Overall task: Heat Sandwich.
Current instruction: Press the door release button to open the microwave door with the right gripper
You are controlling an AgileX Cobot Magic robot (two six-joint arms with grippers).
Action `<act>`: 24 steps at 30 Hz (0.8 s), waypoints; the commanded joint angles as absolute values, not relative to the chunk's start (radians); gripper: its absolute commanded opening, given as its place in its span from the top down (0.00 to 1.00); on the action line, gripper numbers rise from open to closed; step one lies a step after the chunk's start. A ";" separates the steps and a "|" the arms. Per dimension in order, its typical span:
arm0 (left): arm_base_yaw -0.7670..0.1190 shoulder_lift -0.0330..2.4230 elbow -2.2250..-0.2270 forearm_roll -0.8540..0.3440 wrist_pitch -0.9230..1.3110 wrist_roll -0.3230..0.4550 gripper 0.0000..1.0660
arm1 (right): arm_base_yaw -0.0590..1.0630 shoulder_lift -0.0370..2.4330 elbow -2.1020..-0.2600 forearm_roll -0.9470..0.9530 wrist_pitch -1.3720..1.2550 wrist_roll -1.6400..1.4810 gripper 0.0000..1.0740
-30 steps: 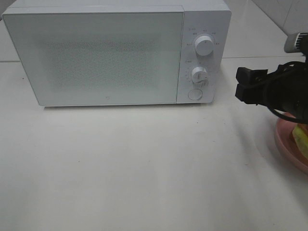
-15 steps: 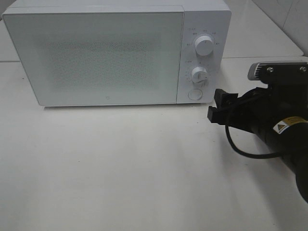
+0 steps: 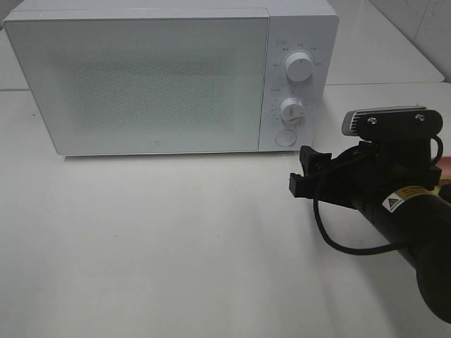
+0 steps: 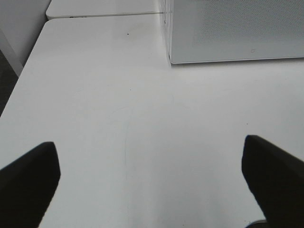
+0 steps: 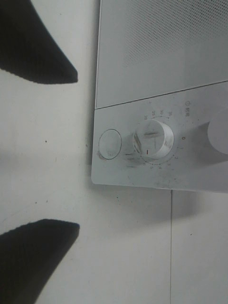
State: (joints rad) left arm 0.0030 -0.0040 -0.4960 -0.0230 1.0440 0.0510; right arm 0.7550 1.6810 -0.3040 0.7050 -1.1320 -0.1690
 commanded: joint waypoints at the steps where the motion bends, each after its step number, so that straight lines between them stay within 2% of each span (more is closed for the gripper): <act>1: 0.007 -0.030 -0.494 -0.031 1.035 0.052 0.07 | 0.757 1.675 -0.308 0.697 -1.148 -0.072 0.30; 10: 0.007 -0.030 -0.494 -0.031 1.035 0.052 0.07 | 0.757 1.675 -0.308 0.697 -1.147 0.455 0.30; 14: 0.007 -0.030 -0.494 -0.031 1.035 0.052 0.07 | 0.757 1.675 -0.308 0.697 -1.144 0.820 0.30; 20: 0.007 -0.030 -0.494 -0.031 1.035 0.052 0.07 | 0.757 1.675 -0.308 0.697 -1.137 1.114 0.32; 22: 0.007 -0.030 -0.494 -0.031 1.035 0.052 0.07 | 0.757 1.675 -0.308 0.697 -1.136 1.203 0.37; 24: 0.007 -0.030 -0.494 -0.031 1.035 0.052 0.07 | 0.757 1.675 -0.308 0.697 -1.136 1.329 0.48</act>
